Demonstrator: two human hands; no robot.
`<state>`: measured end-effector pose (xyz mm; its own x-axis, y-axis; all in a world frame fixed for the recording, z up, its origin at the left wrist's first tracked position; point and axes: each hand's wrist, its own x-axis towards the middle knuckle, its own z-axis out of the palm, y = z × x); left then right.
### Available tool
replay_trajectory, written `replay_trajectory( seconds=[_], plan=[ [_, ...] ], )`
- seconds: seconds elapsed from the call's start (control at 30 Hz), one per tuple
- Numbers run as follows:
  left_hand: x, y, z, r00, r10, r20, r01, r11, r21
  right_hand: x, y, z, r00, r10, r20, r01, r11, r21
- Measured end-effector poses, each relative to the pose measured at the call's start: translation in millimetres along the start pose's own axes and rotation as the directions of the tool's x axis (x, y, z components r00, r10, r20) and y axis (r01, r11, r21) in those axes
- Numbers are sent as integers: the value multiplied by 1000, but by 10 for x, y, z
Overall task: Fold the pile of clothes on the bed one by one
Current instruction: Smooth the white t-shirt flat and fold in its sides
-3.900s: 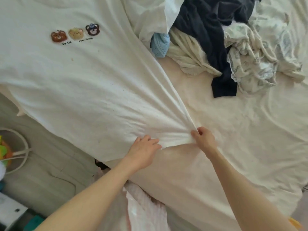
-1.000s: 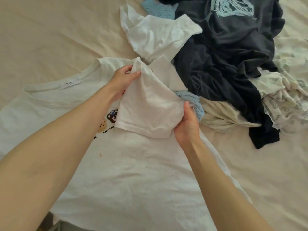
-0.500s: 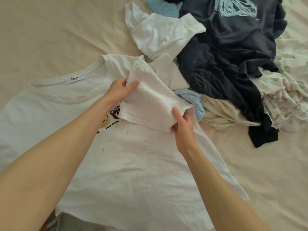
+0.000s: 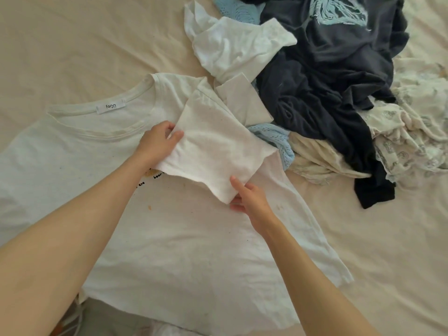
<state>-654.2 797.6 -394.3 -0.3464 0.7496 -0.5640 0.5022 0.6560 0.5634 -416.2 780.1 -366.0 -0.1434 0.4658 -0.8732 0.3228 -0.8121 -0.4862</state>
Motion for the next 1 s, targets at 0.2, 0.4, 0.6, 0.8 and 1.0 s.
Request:
replay_trajectory(
  seconds=[0.2, 0.4, 0.6, 0.8, 1.0],
  plan=[
    [-155, 64, 147, 938, 213, -275, -104, 926, 362, 18, 32, -251, 852, -288, -437, 195, 950, -245],
    [-272, 774, 499, 578, 815, -28, -710, 519, 476, 95, -45, -623, 618, -636, -463, 178, 686, -705],
    [-209, 1164, 840, 533, 833, 149, -754, 388, 530, 177, 109, -812, 795, -502, -341, 80, 644, -761],
    [-104, 1247, 901, 543, 836, 79, -735, 428, 525, 216, -2, -1005, 777, -536, -329, 334, 795, -506],
    [-2, 1385, 993, 575, 817, 45, -713, 474, 516, 279, -122, -1074, 772, -514, -373, 309, 817, -487]
  ],
)
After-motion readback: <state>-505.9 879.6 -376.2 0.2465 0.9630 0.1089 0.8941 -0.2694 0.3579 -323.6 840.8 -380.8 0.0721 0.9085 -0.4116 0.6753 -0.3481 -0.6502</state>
